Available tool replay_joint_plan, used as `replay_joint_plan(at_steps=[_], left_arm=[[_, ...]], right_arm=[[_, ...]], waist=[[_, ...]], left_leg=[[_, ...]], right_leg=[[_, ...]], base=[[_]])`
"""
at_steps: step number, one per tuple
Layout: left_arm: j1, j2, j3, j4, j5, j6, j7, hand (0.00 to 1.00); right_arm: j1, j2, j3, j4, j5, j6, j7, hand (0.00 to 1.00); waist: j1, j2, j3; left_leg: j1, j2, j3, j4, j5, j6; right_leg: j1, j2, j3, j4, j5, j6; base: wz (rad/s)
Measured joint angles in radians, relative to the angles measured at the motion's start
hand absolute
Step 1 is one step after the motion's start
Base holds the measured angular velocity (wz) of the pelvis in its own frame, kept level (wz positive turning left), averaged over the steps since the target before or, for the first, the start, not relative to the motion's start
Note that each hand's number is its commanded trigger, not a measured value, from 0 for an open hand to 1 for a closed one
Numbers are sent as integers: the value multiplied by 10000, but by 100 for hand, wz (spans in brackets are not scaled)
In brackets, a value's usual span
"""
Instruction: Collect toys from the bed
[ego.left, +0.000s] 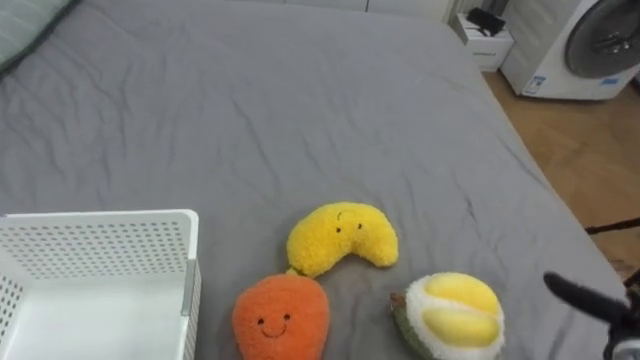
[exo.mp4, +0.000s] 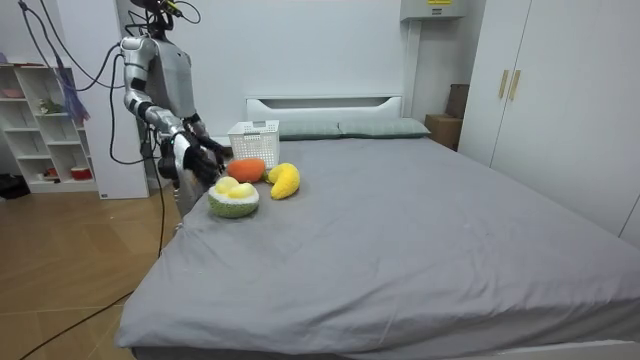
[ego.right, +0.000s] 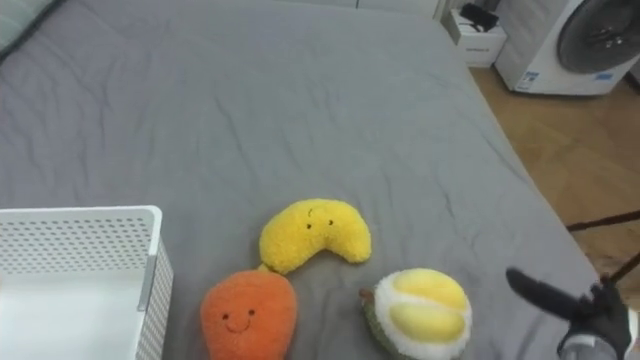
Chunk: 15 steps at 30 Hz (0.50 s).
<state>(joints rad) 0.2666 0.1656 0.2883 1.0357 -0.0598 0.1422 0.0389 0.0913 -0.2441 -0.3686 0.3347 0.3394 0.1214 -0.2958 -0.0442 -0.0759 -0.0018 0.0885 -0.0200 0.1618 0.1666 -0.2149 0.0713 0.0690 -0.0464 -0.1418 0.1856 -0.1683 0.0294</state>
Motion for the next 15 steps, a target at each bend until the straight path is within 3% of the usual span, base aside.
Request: replay_joint_plan(at_steps=[5, 15], left_arm=[[5, -3, -659, 31, -155, -64, 10, 0], [107, -50, -869, 106, -158, -308, -32, 0]], right_arm=[[-4, 3, 780, -1766, -1797, -24, 36, 0], [-7, 6, 2061, -1813, -3348, -17, 1468, 0]], waist=[[15, 189, -9], [420, 382, -16]], left_leg=[[-88, 5, -16, -18, -1, -2], [-46, -1, -197, 27, 3, -7]], right_leg=[[-17, 2, 14, 6, 1, 1], [151, -33, -310, -5, 15, 1]], base=[[0], [6]])
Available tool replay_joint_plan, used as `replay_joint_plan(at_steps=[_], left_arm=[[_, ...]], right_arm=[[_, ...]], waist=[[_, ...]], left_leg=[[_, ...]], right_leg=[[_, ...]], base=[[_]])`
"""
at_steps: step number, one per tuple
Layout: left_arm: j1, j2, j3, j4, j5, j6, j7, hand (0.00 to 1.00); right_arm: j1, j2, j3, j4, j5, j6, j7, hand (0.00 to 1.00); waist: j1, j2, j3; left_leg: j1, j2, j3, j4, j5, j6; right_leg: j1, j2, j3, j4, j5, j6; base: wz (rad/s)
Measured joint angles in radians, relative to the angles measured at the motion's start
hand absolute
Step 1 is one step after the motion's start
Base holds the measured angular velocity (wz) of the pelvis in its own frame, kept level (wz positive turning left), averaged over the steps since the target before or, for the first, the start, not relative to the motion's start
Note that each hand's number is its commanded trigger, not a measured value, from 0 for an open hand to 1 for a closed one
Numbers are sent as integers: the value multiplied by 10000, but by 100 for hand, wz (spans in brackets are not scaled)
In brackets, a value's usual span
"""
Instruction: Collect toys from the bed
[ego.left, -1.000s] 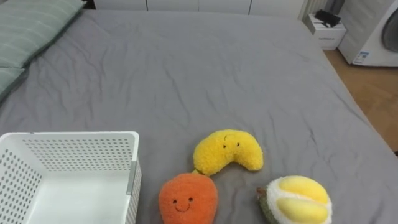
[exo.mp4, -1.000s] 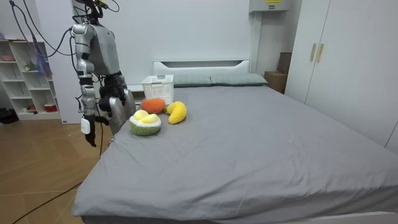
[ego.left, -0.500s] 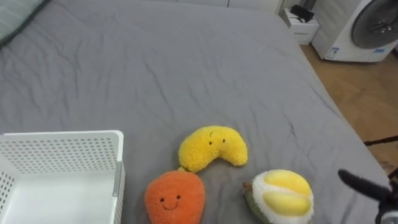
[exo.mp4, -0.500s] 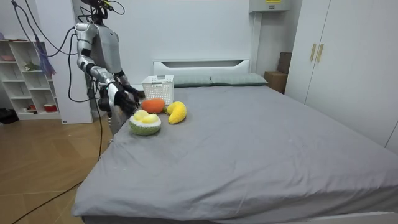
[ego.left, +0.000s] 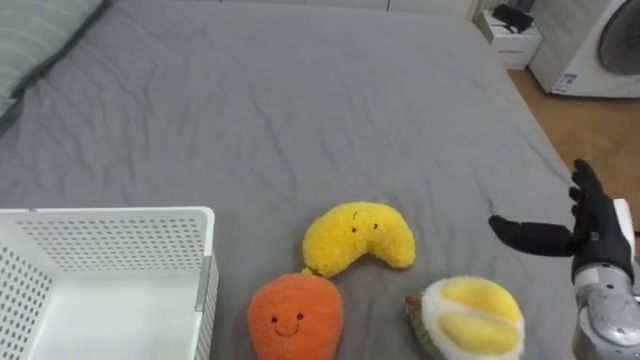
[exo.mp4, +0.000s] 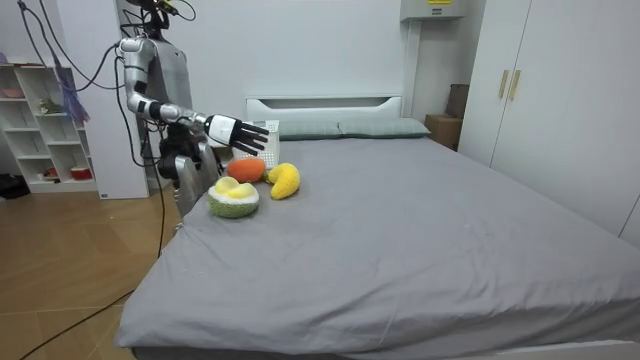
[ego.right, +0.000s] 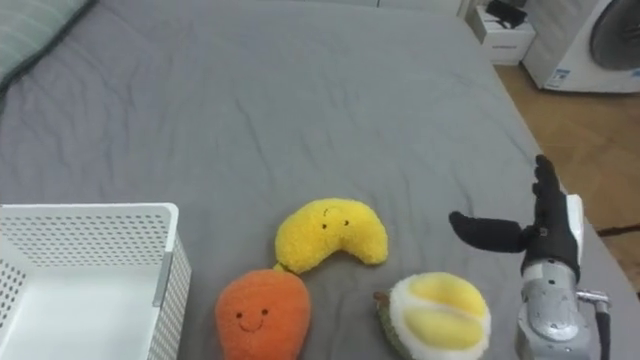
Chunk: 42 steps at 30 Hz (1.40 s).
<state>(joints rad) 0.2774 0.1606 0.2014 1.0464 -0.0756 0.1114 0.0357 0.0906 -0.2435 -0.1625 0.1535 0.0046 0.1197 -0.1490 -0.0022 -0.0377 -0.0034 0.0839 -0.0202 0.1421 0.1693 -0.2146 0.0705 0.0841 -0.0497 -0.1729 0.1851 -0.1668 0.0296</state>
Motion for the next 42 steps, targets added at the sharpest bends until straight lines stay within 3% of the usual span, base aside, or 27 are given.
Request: replay_joint_plan(at_steps=[5, 11, 21, 29, 35, 42], left_arm=[[-16, -132, 2, -10, 63, 33, -3, 0], [-3, -130, 3, -6, -11, 140, -3, 0], [-79, -142, -111, 20, 26, 188, -65, 0], [-234, -124, -203, -127, 197, 548, -241, 0], [-329, -40, -185, -179, 192, 550, -259, 0], [-420, -43, -193, -179, 170, 549, -256, 0]], right_arm=[[-1, 10, 640, 710, -2237, 52, 897, 0], [-17, 59, 1204, 1935, -3187, 147, 1736, 0], [-22, 59, 1274, 2701, -3750, 354, 2442, 0], [-195, 50, 1577, 3557, -4353, 477, 3136, 0], [-411, 47, 1629, 4202, -4506, 465, 3285, 0], [-450, 47, 1630, 4323, -4875, 465, 3457, 0]], waist=[[329, -79, 28], [420, -173, 63], [633, -179, 61], [624, -314, 49], [670, -446, 10], [693, -437, 15]], left_leg=[[-43, -17, -138, 11, 13, -18], [-80, -26, -204, 7, 15, -19], [-92, -28, -208, 35, 15, -18], [-218, -53, -444, 173, 15, -18], [-235, -65, -510, 207, 15, -17], [-225, -90, -622, 208, 16, -15]], right_leg=[[1, -1, -57, 2, 0, 0], [7, -5, -48, -12, 0, 0], [12, -11, -84, -9, 0, 1], [55, -45, -290, -25, -1, 1], [71, -55, -407, -21, -1, 1], [155, -62, -498, -98, -1, 1]], base=[[4], [3], [0], [9], [2], [3]])
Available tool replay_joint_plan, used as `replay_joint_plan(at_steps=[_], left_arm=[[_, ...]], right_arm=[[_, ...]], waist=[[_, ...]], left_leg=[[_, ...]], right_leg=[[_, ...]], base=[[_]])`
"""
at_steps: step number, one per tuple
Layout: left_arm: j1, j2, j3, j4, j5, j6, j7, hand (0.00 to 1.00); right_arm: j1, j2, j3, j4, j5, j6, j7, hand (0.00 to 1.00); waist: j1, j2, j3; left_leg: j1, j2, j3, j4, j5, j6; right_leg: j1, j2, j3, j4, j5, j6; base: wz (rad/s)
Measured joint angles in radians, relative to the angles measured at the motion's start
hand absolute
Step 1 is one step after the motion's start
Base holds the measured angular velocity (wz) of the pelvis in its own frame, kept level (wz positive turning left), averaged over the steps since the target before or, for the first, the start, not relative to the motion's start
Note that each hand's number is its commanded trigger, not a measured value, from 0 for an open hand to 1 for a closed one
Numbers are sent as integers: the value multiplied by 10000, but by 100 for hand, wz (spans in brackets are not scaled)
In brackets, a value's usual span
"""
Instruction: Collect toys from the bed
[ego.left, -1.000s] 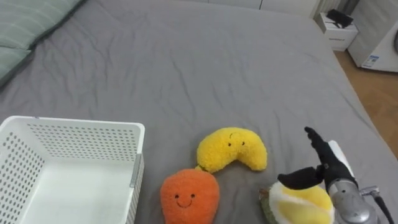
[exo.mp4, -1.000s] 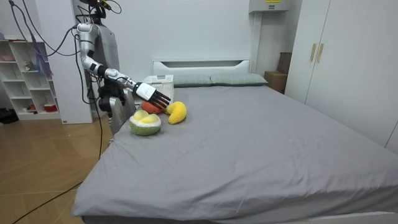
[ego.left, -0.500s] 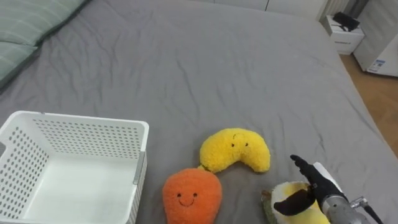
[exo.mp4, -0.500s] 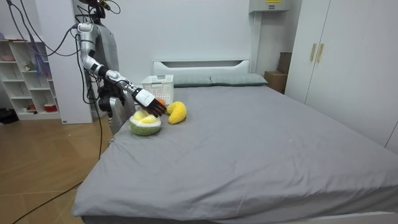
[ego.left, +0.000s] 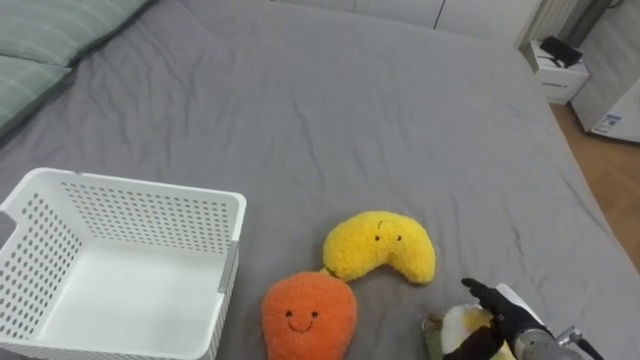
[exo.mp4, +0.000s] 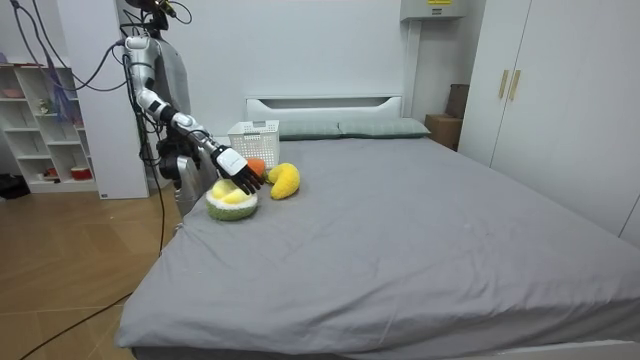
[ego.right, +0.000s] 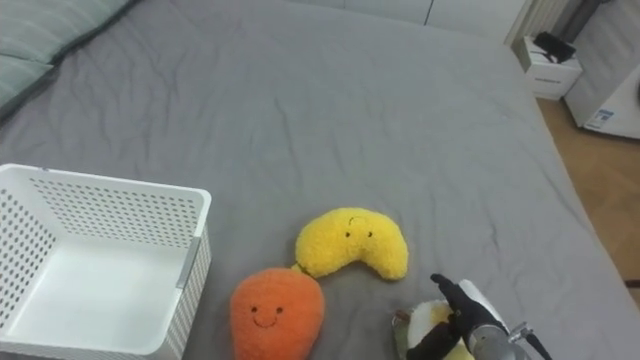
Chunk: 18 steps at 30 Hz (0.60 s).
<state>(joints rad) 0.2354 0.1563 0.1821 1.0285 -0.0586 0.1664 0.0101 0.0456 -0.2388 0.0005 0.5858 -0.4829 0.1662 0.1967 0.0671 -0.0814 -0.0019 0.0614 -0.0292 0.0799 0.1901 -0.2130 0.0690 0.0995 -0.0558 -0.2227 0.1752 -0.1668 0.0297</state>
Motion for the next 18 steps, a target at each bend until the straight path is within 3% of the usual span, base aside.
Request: replay_joint_plan(at_steps=[16, 17, 18], left_arm=[[-43, 5, -30, -8, -63, 10, 8, 0], [-49, 6, -44, -8, -67, 9, 6, 0], [-49, 13, -81, -8, -73, 9, 4, 0]], right_arm=[[-603, -66, 23, 1885, -647, -149, -341, 0], [-638, -66, 52, 1936, -766, -145, -346, 2], [-647, -65, 76, 1951, -809, -144, -350, 20]], waist=[[16, 16, 5], [16, 16, 5], [16, 16, 5]], left_leg=[[25, -20, -153, 33, 1, -2], [21, -21, -166, 49, 0, -3], [20, -21, -174, 56, 0, -3]], right_leg=[[150, -4, -167, -86, 0, 0], [162, -5, -183, -87, 0, 0], [169, -5, -193, -88, 0, 0]], base=[[2], [5], [6]])
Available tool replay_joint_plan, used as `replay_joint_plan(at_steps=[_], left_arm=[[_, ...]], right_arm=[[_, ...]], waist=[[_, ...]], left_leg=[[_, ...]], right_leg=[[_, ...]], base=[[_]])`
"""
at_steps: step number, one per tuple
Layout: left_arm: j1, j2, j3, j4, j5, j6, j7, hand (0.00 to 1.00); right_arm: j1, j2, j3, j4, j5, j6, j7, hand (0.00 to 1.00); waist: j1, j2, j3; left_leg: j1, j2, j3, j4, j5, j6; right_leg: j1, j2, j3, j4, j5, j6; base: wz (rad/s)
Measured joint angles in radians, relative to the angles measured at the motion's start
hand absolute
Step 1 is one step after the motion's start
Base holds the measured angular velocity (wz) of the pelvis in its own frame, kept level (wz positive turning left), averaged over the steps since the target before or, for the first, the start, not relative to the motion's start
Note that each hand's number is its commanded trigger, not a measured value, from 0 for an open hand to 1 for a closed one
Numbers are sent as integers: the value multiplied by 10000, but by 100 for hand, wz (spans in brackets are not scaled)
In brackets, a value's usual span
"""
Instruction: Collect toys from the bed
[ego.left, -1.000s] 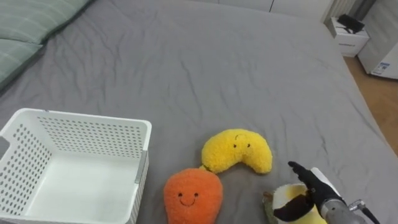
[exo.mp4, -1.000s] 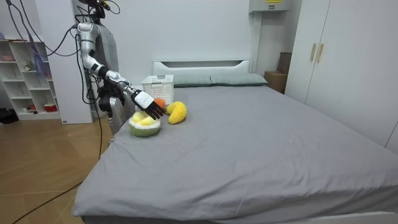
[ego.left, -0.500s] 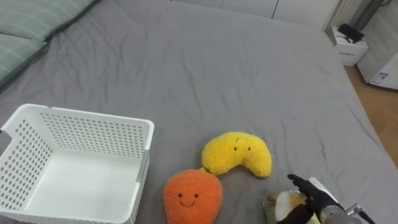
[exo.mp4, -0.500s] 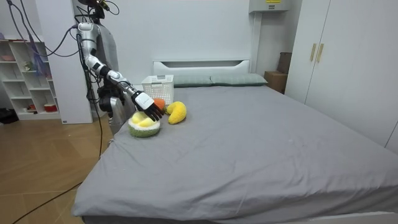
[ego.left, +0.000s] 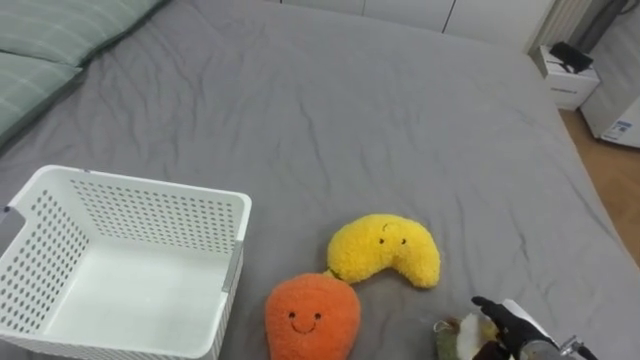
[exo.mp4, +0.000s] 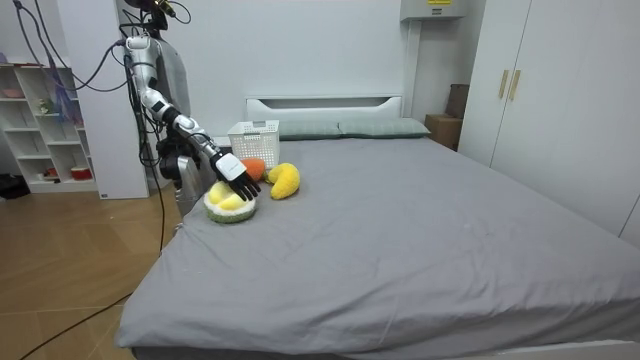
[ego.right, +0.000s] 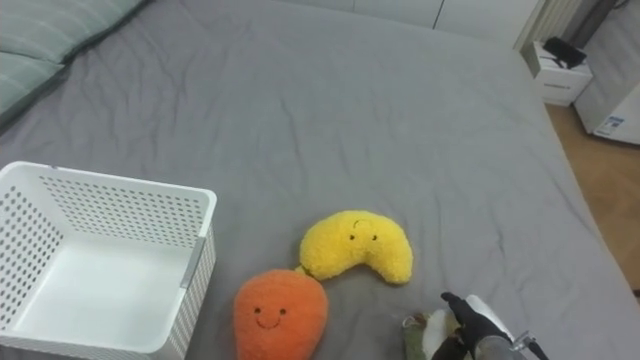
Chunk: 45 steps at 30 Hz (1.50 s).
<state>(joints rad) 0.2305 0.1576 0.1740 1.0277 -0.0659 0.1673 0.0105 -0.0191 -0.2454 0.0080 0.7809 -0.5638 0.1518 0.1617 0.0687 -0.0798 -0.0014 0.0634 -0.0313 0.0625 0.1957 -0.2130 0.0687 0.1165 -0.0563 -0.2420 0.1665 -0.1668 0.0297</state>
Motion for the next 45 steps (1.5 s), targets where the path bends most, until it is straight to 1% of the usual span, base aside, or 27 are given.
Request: replay_joint_plan(at_steps=[1, 2, 10, 18, 26, 36, 39, 40, 41, 43, 45], left_arm=[[-7, 11, -25, 0, -3, 0, -6, 0], [-9, 19, -23, -3, 3, 0, -14, 0], [-15, 25, -25, -2, 4, -27, -23, 0], [-126, 34, -147, 40, 65, -29, -24, 0], [-198, 34, -313, 44, 72, -30, -27, 0], [-213, 84, -399, 55, 14, -78, -57, 0], [-208, 79, -399, 51, -78, -77, -55, 0], [-223, 79, -399, 50, -77, -77, -56, 0], [-237, 78, -403, 51, -79, -77, -57, 0], [-266, 76, -401, 60, -90, -77, -72, 0], [-307, 82, -393, 147, -71, -80, -158, 0]], right_arm=[[1, 1, 32, 22, -95, 0, -1, 57], [2, 6, 86, 70, -282, 1, -30, 99], [-129, 38, 92, 429, -1078, 6, -452, 100], [-191, 131, 114, 1148, -1114, 27, -497, 100], [-169, 261, 116, 1447, -1087, 8, -478, 100], [-154, 293, 391, 1436, -1043, 0, 56, 100], [-102, 296, 422, 880, -870, 146, 351, 100], [-13, 289, 467, 396, -871, 250, 468, 100], [59, 290, 475, -31, -866, 250, 556, 100], [106, 291, 473, -626, -870, 251, 685, 100], [124, 280, 465, -1552, -944, 361, 841, 100]], waist=[[0, -1, -1], [1, -6, -3], [6, -16, -11], [22, 29, -24], [175, 80, -26], [163, 66, -22], [162, 53, -14], [159, 49, 0], [148, 71, 30], [82, 70, 31], [8, 93, 51]], left_leg=[[0, -2, -27, 14, 0, 0], [1, -3, -48, 26, 0, 0], [-26, 2, -72, 63, -2, -5], [-26, 2, -71, 63, 1, -7], [-24, 1, -70, 63, 2, -9], [-14, 1, -59, 63, 4, -9], [-15, 0, -60, 66, 5, -10], [-16, -1, -59, 66, 5, -11], [-17, -1, -57, 66, 5, -11], [-19, 1, -57, 64, 5, -11], [-37, -2, -65, 62, 6, -11]], right_leg=[[19, -3, -30, -1, 0, 0], [35, -3, -46, -3, 0, 0], [38, -5, -78, 7, 0, 0], [37, 3, -61, 3, 0, 0], [36, 2, -57, 4, 0, 0], [46, 2, -51, 7, 0, 0], [52, 2, -43, 7, 0, 0], [52, 2, -43, 6, 0, 0], [45, 2, -44, 9, 0, 0], [35, -1, -46, 17, 0, 0], [13, -6, -44, 27, 0, 0]], base=[[7], [7], [1], [0], [0], [0], [0], [0], [0], [0], [0]])
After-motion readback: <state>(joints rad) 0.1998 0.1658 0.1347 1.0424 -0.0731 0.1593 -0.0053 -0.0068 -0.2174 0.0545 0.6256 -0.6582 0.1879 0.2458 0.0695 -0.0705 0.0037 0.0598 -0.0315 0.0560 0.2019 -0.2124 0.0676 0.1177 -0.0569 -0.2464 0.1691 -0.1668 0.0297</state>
